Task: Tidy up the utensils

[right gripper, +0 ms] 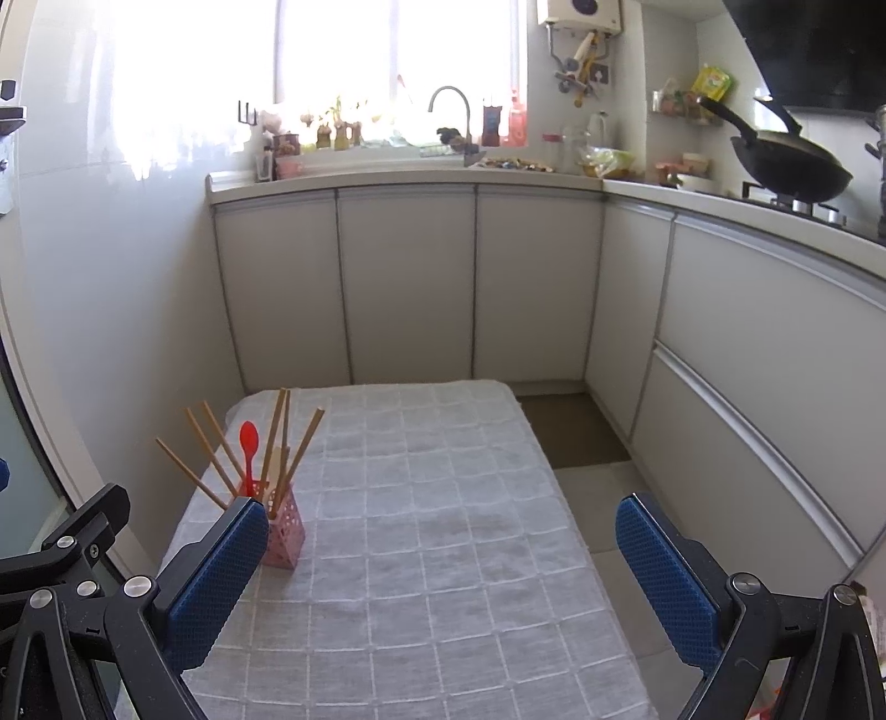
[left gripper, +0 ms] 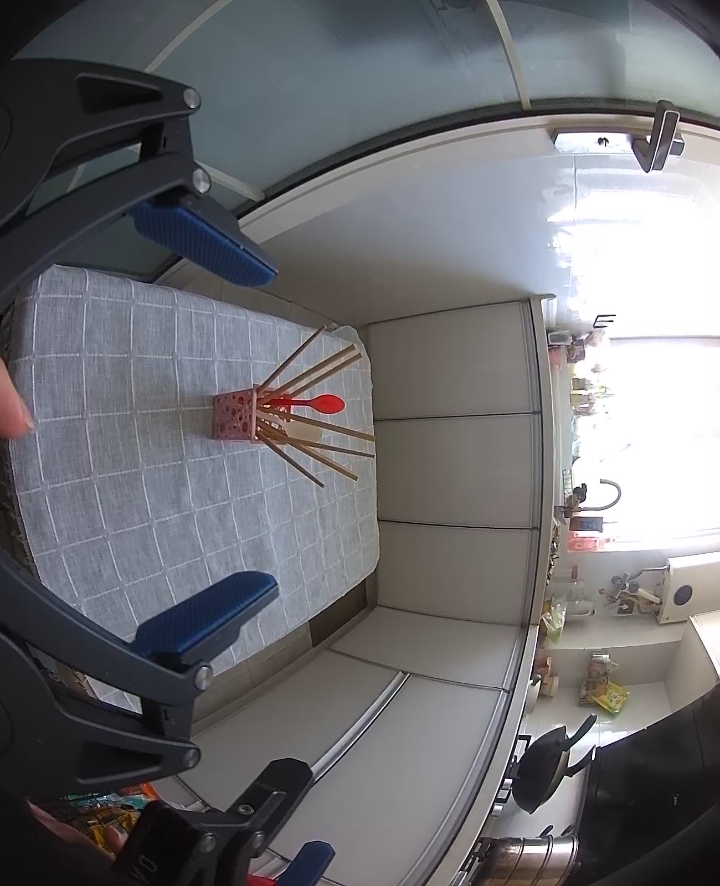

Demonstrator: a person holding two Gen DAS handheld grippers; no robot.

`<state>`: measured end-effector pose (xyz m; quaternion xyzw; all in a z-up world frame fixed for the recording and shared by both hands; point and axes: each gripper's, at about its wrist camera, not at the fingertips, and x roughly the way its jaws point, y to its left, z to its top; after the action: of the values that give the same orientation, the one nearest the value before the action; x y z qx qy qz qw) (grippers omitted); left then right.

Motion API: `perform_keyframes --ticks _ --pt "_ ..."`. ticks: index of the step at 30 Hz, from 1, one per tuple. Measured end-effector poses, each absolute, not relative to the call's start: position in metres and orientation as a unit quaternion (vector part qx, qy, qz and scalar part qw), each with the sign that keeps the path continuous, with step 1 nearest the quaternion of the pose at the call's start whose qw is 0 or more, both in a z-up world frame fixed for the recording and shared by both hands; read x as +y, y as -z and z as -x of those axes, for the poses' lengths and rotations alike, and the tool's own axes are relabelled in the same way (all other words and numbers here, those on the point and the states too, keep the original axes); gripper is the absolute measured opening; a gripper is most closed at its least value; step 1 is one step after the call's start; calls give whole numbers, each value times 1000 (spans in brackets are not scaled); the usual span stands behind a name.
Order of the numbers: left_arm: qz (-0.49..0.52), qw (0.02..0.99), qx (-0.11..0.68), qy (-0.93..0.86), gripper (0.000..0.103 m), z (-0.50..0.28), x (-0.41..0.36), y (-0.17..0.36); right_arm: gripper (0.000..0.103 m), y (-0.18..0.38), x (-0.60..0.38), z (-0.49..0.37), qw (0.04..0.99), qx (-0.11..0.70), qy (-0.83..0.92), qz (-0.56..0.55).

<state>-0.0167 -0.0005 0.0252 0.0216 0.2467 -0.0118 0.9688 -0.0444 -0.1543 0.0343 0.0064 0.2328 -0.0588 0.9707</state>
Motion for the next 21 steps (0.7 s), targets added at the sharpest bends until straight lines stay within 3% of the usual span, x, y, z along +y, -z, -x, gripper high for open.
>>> perform_keyframes --ticks 21 --pt "-23 970 243 8 102 16 4 -25 103 -34 -153 46 971 231 60 -6"
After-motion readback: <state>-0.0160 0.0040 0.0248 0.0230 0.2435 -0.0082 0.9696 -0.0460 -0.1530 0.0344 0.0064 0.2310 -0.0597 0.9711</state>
